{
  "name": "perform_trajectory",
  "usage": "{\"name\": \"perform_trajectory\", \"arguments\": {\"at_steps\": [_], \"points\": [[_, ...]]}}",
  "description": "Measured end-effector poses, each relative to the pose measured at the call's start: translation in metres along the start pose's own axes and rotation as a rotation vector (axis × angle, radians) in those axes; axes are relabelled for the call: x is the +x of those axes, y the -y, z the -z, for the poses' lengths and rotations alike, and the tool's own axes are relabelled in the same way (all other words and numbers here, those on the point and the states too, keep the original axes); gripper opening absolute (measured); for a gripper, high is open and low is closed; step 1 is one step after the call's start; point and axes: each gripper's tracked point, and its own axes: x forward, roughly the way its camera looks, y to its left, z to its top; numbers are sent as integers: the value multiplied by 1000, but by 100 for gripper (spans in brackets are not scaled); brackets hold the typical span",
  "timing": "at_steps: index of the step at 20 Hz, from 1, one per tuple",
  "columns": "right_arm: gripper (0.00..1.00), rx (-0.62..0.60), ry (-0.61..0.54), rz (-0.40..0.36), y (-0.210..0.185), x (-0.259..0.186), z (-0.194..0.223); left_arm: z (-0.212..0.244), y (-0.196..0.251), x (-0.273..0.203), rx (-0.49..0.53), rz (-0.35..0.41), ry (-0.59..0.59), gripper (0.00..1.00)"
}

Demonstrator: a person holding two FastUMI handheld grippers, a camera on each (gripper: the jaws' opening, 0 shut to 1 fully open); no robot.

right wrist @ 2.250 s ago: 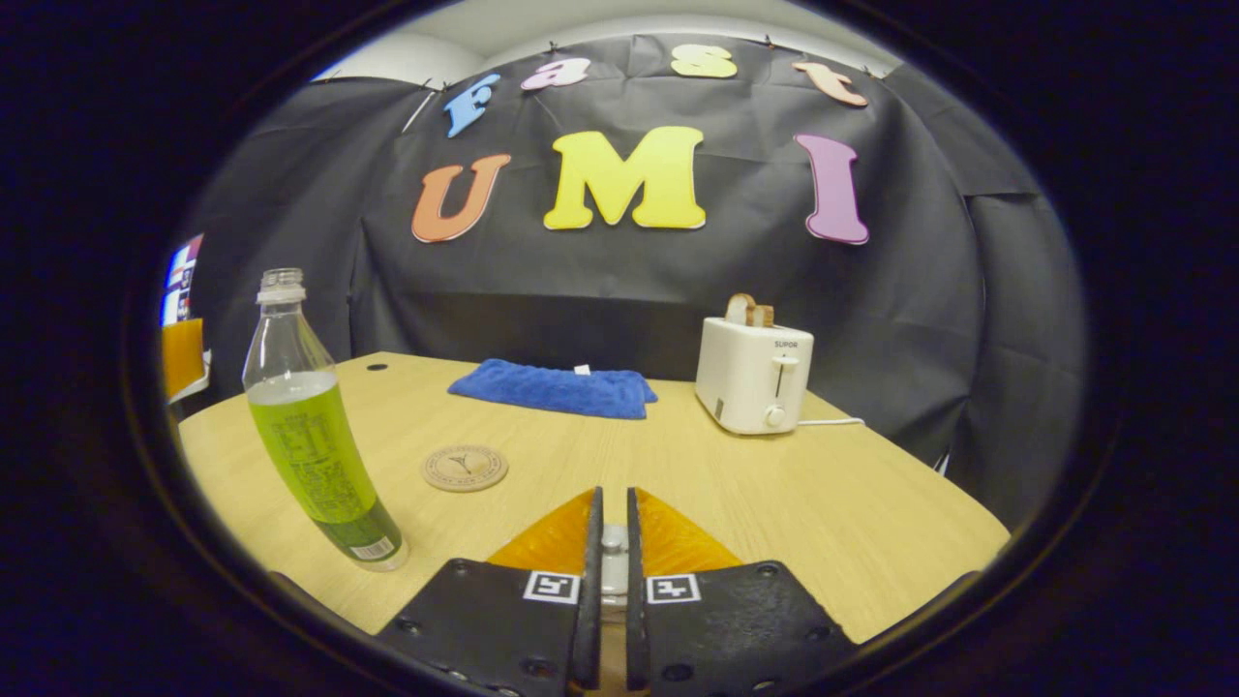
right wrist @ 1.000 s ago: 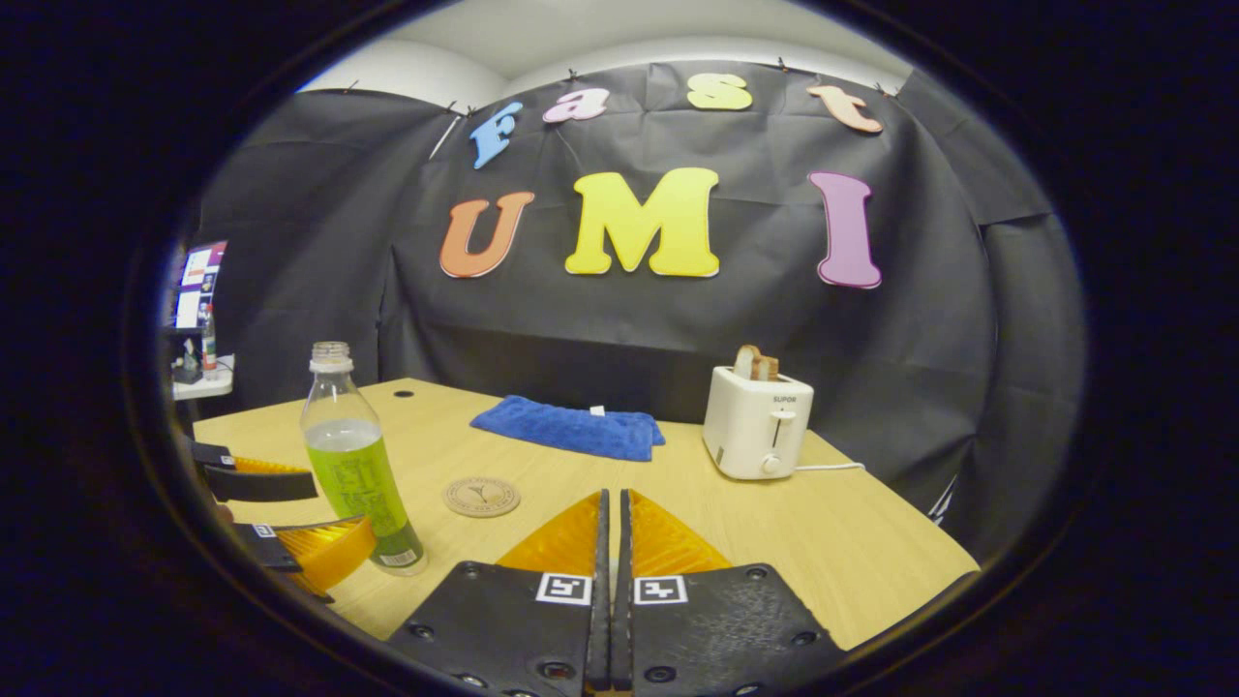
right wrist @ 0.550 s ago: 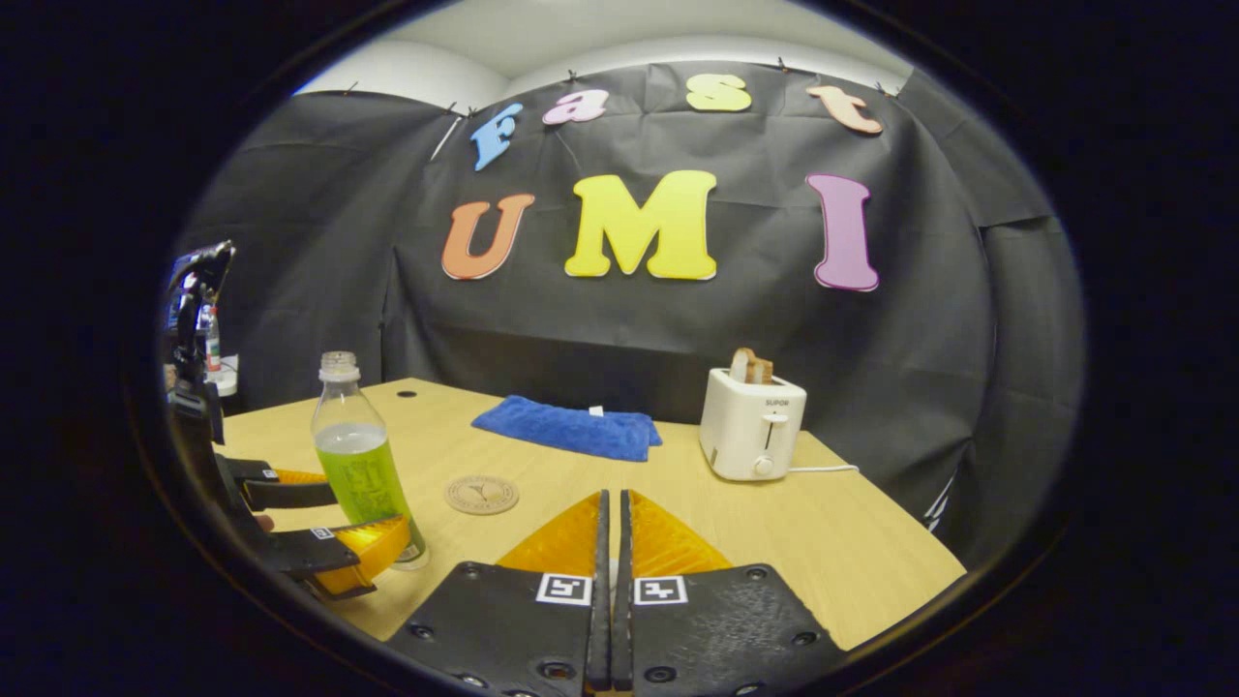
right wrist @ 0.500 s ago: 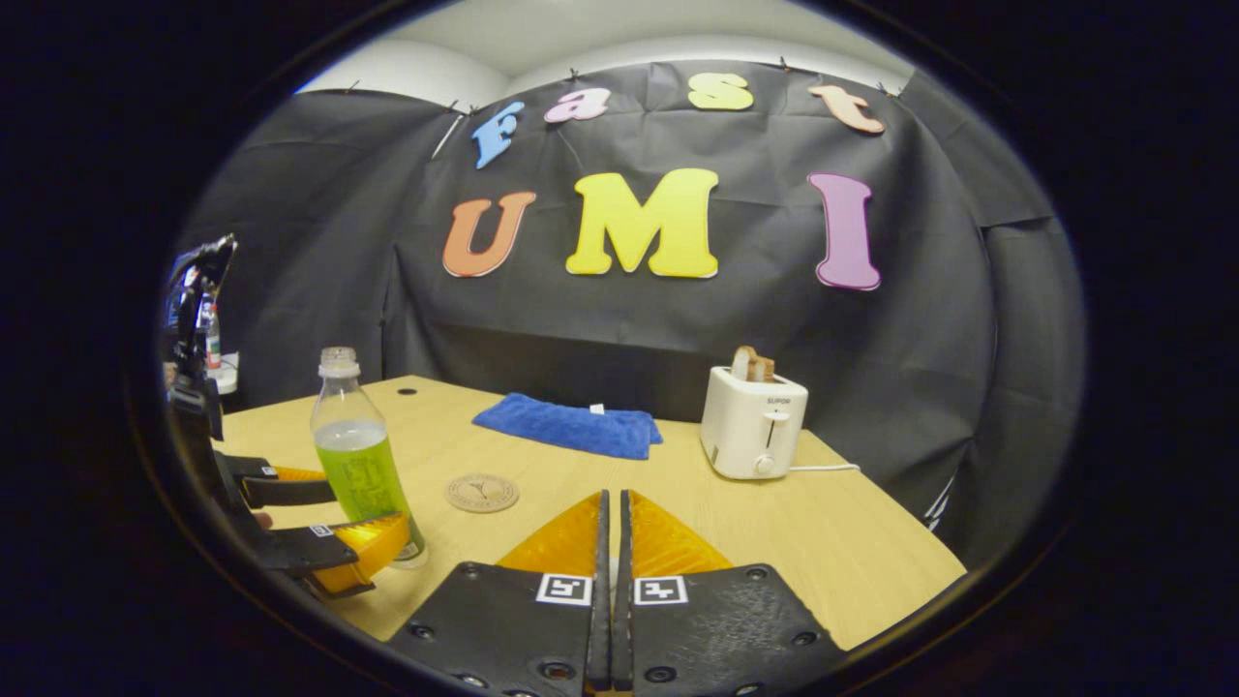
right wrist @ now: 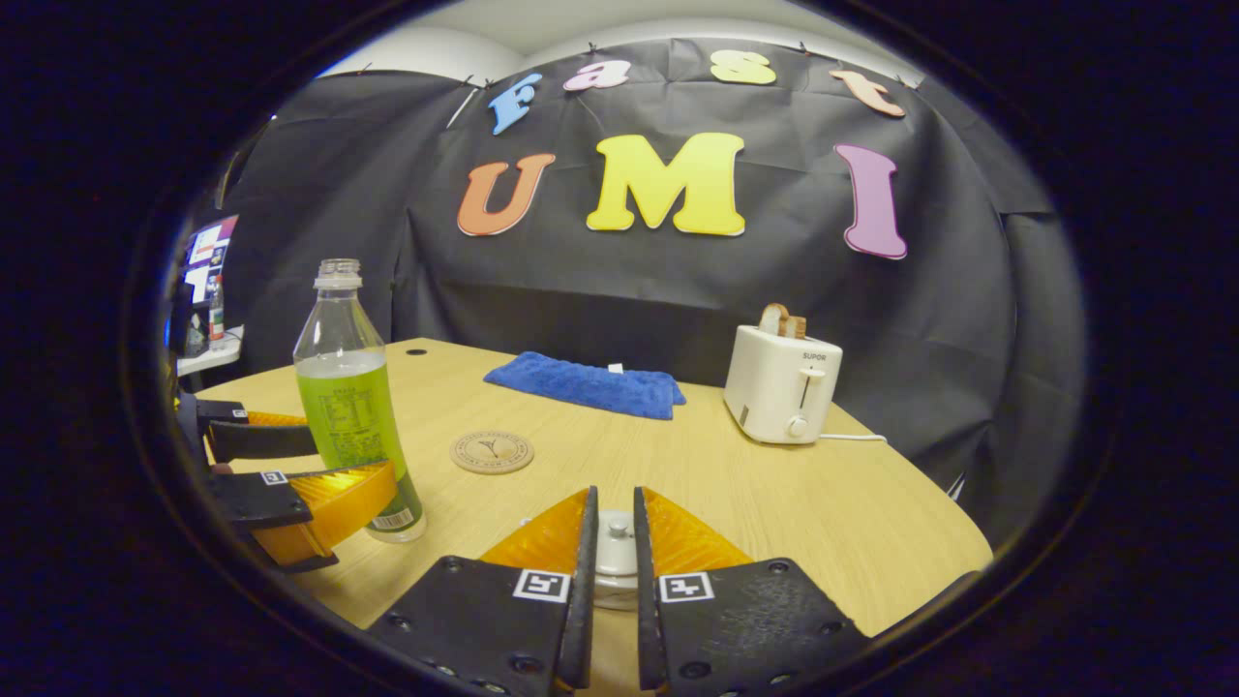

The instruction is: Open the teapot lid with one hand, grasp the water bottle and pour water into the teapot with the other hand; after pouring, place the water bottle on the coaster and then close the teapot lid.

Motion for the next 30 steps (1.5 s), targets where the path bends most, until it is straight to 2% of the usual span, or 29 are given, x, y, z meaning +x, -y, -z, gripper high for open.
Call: {"name": "perform_trajectory", "arguments": {"at_steps": [1,2,3,4,5,7,8,17,22,23,24,26,30], "points": [[19,2,-9,-4,-1,2,3,0,0,0,2,-1,2,99],[19,2,-9,-7,-2,2,3,0,-1,0,4,-2,3,99],[24,-5,-7,-2,-2,-1,4,0,-1,1,3,-1,0,99],[20,-5,5,4,-1,2,4,0,-1,1,4,-3,0,99],[7,-28,3,11,-2,3,6,0,-2,0,6,-5,-1,99],[7,-34,8,19,0,4,3,1,-1,0,3,-3,-3,99],[1,-33,10,19,-2,4,1,1,-2,1,1,-3,-6,99],[0,42,99,17,15,-14,-32,5,-1,3,13,-5,-22,99],[0,64,92,12,25,-28,-35,11,1,7,12,0,-49,99],[0,65,94,13,28,-31,-35,11,2,7,12,3,-53,96],[0,67,96,12,30,-35,-36,12,3,7,11,2,-54,88],[0,67,99,12,33,-41,-36,11,3,7,27,-2,-66,79],[0,81,104,12,46,-50,-38,-5,-7,-1,152,-54,-63,76]]}}
